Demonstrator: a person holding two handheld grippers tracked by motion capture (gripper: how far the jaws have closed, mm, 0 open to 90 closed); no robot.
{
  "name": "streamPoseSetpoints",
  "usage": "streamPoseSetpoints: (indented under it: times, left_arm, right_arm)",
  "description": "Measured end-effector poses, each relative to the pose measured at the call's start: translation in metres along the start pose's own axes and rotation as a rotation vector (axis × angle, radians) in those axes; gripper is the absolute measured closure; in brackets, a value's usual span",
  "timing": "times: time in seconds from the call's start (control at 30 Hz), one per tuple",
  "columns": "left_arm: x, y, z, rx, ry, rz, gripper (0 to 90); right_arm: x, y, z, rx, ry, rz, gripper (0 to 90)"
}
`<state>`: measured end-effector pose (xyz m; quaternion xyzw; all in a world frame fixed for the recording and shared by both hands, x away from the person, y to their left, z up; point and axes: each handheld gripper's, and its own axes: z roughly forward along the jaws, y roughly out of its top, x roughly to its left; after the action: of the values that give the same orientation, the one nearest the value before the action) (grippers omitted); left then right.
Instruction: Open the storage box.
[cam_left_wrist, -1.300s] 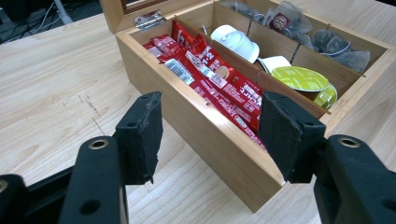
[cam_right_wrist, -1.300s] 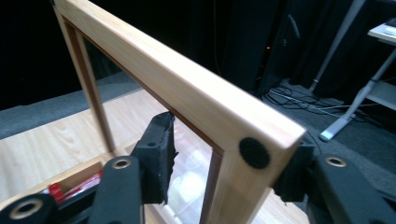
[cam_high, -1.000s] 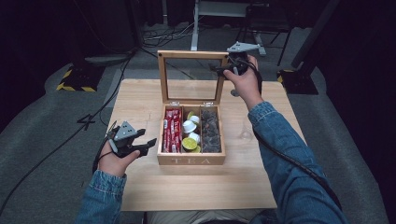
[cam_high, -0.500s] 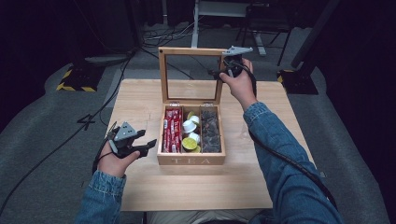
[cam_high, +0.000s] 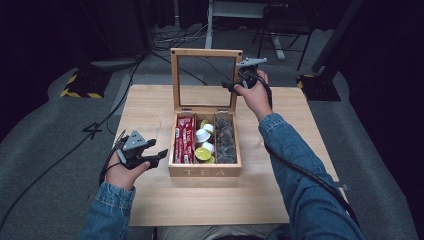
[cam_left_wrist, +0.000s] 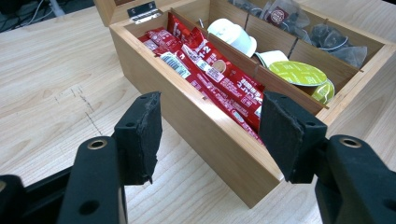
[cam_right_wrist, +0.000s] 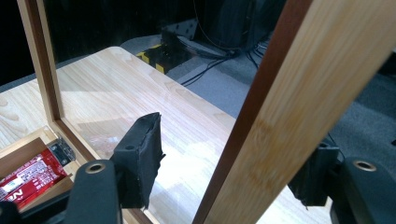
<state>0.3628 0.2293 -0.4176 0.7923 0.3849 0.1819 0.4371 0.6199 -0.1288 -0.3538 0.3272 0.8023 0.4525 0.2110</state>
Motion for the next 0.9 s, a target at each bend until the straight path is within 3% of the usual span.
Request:
streamPoseSetpoints:
  times: [0.23, 0.57, 0.9]
  left_arm:
    - [0.002, -0.001, 0.001, 0.004, 0.001, -0.008, 39.8]
    - [0.002, 0.0, 0.0, 0.004, -0.001, -0.005, 39.7]
    - [0.005, -0.003, 0.001, 0.045, 0.0, -0.011, 37.9]
  right_arm:
    - [-0.006, -0.011, 0.004, 0.04, -0.008, 0.032, 36.5]
    - [-0.008, -0.015, 0.001, 0.038, -0.003, 0.046, 35.8]
    - [-0.013, -0.007, -0.034, 0.021, 0.02, 0.066, 34.8]
